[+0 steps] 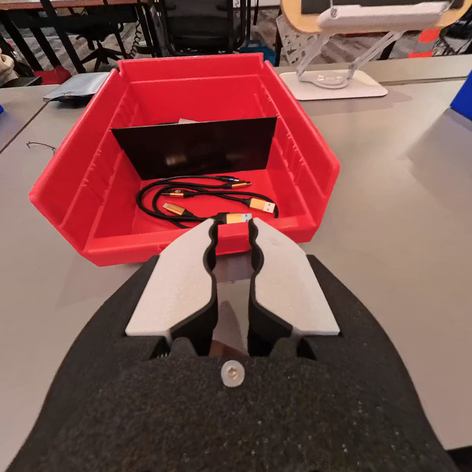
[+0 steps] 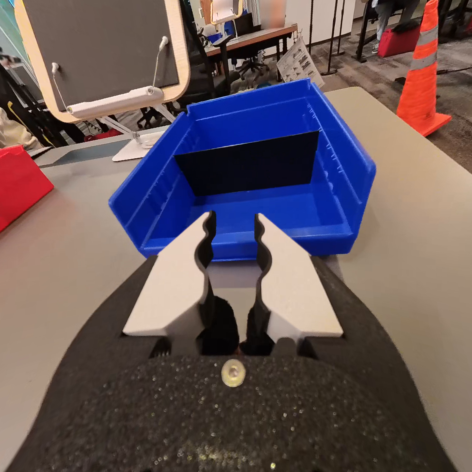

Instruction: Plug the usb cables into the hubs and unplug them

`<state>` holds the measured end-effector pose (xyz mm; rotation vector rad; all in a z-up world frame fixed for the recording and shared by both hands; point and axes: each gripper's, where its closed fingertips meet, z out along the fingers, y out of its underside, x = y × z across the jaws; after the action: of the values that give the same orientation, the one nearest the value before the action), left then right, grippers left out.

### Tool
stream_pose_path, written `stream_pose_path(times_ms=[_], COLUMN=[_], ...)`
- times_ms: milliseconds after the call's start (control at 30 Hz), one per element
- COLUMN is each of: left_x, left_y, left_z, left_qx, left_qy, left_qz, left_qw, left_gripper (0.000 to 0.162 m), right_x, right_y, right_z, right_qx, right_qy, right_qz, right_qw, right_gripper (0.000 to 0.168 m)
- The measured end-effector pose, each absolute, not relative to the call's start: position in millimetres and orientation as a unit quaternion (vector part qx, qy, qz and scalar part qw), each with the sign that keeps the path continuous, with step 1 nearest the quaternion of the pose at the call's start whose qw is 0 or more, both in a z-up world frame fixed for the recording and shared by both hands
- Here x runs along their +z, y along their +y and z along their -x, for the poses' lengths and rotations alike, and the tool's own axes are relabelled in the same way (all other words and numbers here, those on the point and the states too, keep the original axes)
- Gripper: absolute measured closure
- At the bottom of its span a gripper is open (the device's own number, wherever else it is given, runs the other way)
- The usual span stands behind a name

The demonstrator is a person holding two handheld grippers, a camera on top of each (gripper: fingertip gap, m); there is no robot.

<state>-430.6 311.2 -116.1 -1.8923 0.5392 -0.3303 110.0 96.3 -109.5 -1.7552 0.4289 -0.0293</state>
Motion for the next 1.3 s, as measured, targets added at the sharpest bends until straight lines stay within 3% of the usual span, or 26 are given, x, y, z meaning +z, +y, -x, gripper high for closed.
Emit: stream_pose_path(times_ms=[1000, 1167, 1300], left_x=[-124.0, -107.1, -106.3], left_y=[309.9, 332.3, 342.9], left_z=[421.9, 424.2, 410.3], left_qx=[-0.163, -0.145, -0.107], left_qy=[0.250, 0.354, 0.520], left_qz=[0.816, 0.828, 0.801], left_qw=[0.496, 0.410, 0.278], left_gripper=[0.136, 0.134, 0.132], right_x=[-110.2, -111.2, -111.6], right_y=[99.2, 98.3, 104.3], right_z=[-82.3, -79.5, -73.8], right_qx=[-0.040, -0.024, 0.005], right_qy=[0.132, 0.134, 0.135], right_qz=[0.779, 0.778, 0.778], right_qw=[0.611, 0.613, 0.614], right_gripper=[0.144, 0.144, 0.144])
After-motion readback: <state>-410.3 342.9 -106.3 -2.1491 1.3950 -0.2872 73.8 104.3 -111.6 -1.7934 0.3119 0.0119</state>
